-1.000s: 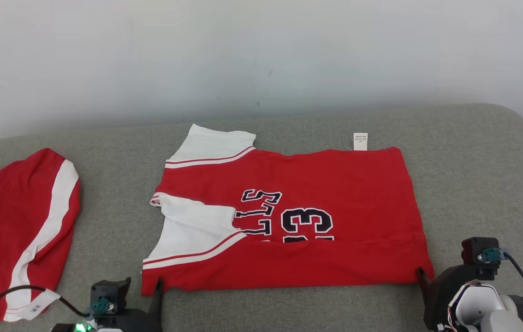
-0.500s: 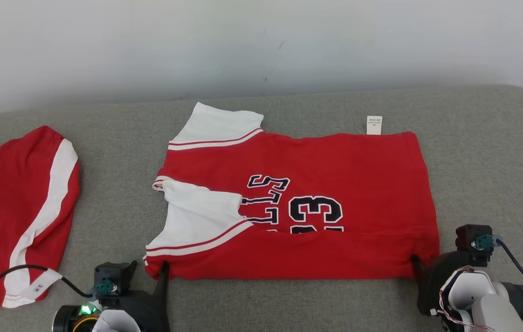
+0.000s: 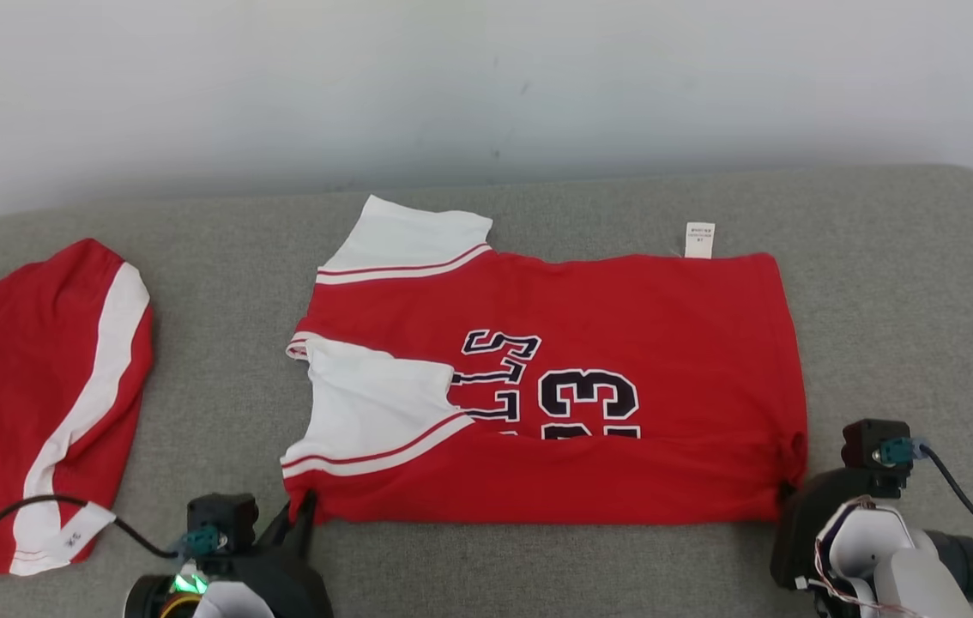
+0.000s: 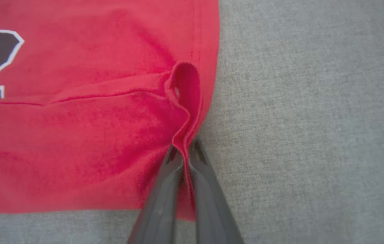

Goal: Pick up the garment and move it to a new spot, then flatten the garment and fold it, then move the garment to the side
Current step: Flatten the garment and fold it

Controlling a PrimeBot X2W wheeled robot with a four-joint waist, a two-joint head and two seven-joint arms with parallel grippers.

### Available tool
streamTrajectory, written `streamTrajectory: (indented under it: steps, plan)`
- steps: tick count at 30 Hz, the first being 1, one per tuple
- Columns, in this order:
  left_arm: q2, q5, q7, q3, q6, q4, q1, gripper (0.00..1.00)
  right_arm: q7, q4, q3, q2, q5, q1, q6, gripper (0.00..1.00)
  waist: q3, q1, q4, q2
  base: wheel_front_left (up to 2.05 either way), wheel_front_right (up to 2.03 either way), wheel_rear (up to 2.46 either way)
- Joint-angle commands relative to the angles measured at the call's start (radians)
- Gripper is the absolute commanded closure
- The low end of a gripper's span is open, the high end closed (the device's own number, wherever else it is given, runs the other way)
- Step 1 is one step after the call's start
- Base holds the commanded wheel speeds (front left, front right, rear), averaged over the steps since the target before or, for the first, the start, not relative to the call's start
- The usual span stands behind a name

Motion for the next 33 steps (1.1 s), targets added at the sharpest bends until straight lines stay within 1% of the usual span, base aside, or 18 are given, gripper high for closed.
streamTrajectory:
  steps: [1, 5, 9, 11, 13, 18, 26, 29, 33]
  plan:
    - [-0.001, -0.008, -0.005, 0.001, 0.0, 0.012, 0.038, 1.0, 0.022, 0.02, -0.007, 0.005, 0.009, 0.063, -0.003, 1.0, -0.027, -0.0001, -0.002, -0.0001, 0.0, 0.0, 0.0]
    - [0.006, -0.034, -0.013, 0.015, -0.003, 0.003, 0.074, 1.0, 0.033, -0.023, -0.024, 0.004, 0.02, 0.096, -0.003, 1.0, -0.07, -0.0001, -0.002, -0.0001, 0.0, 0.0, 0.0]
    - [0.017, -0.056, -0.022, 0.029, 0.001, -0.031, 0.122, 1.0, 0.053, -0.097, -0.043, 0.003, 0.026, 0.138, -0.003, 1.0, -0.114, -0.0001, -0.003, -0.0001, 0.0, 0.0, 0.0]
    - [0.021, -0.07, -0.024, 0.04, 0.005, -0.064, 0.146, 1.0, 0.066, -0.14, -0.051, 0.003, 0.029, 0.156, -0.003, 1.0, -0.127, -0.0001, -0.006, -0.0001, 0.0, 0.0, 0.0]
    - [0.027, -0.1, -0.019, 0.06, 0.015, -0.133, 0.194, 1.0, 0.096, -0.209, -0.061, 0.003, 0.032, 0.192, -0.003, 1.0, -0.143, -0.0001, -0.01, -0.0001, 0.0, 0.0, 0.0]
    - [0.048, -0.137, 0.019, 0.085, 0.05, -0.297, 0.307, 1.0, 0.154, -0.302, -0.072, 0.004, 0.038, 0.251, -0.003, 1.0, -0.16, -0.0001, -0.008, -0.0001, 0.0, 0.0, 0.0]
    - [0.075, -0.158, 0.113, 0.07, 0.141, -0.587, 0.53, 1.0, 0.214, -0.382, -0.079, 0.007, 0.063, 0.337, -0.003, 1.0, -0.166, -0.0001, 0.008, -0.0001, 0.0, 0.0, 0.0]
    - [0.085, -0.151, 0.132, 0.063, 0.171, -0.649, 0.581, 1.0, 0.23, -0.397, -0.079, 0.007, 0.074, 0.367, -0.003, 1.0, -0.165, -0.0001, 0.017, -0.0001, 0.0, 0.0, 0.0]
    - [0.1, -0.12, 0.132, 0.047, 0.182, -0.68, 0.595, 1.0, 0.239, -0.403, -0.077, 0.008, 0.101, 0.395, -0.003, 1.0, -0.166, -0.0001, 0.024, -0.0001, 0.0, 0.0, 0.0]
